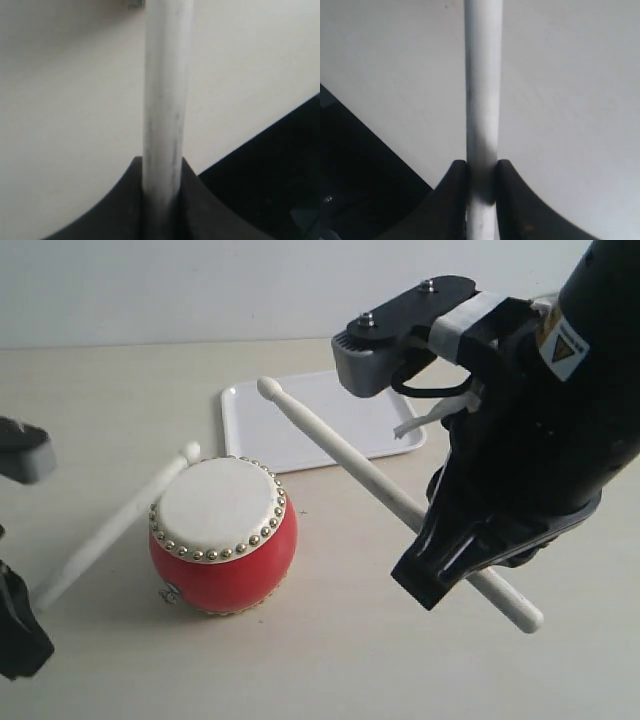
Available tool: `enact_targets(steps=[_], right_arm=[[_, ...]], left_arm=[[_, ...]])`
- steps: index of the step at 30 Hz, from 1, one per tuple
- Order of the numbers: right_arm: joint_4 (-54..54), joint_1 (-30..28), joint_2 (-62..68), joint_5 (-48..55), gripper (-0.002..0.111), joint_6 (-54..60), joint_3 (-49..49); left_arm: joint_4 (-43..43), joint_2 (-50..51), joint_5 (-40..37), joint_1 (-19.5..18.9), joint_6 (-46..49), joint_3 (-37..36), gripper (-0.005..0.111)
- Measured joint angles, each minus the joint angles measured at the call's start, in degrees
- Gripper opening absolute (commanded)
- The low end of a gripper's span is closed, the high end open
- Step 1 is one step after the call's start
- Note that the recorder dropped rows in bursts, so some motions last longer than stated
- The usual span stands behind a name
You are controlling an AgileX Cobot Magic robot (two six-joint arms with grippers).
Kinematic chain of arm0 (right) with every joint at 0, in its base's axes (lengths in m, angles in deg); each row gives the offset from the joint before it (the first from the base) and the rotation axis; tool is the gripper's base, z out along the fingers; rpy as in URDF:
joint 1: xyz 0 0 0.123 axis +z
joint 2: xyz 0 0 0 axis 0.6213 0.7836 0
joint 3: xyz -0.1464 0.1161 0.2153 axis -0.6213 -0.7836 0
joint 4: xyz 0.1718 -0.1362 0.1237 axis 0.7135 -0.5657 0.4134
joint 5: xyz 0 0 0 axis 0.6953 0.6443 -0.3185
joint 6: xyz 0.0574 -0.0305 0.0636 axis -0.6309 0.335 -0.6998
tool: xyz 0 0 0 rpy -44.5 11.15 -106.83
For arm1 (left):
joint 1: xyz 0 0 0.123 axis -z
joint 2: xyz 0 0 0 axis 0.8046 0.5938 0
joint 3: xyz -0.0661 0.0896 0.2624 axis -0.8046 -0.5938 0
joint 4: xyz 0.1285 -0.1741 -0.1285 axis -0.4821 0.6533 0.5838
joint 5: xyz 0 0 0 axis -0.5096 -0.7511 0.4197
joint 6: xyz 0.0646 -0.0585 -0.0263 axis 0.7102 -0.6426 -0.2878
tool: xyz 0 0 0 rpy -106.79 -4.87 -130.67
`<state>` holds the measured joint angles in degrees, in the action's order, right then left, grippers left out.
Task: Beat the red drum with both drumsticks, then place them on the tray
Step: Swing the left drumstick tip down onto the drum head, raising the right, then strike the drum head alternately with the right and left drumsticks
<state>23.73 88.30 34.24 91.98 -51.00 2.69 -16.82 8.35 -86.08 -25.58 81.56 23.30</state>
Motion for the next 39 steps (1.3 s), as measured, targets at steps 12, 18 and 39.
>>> enact_targets(steps=[12,18,39], right_arm=[[0.0,0.0,0.3,0.0,0.000,0.0,-0.3],[2.1,0.0,16.1,0.0,0.000,3.6,-0.3],[-0.2,0.0,-2.9,0.0,0.000,0.3,7.1]], left_arm=[[0.0,0.5,-2.2,0.0,2.5,1.3,0.000],[0.0,-12.5,3.5,0.0,-0.3,1.4,0.000],[-4.2,17.6,-3.8,0.0,2.5,1.4,0.000]])
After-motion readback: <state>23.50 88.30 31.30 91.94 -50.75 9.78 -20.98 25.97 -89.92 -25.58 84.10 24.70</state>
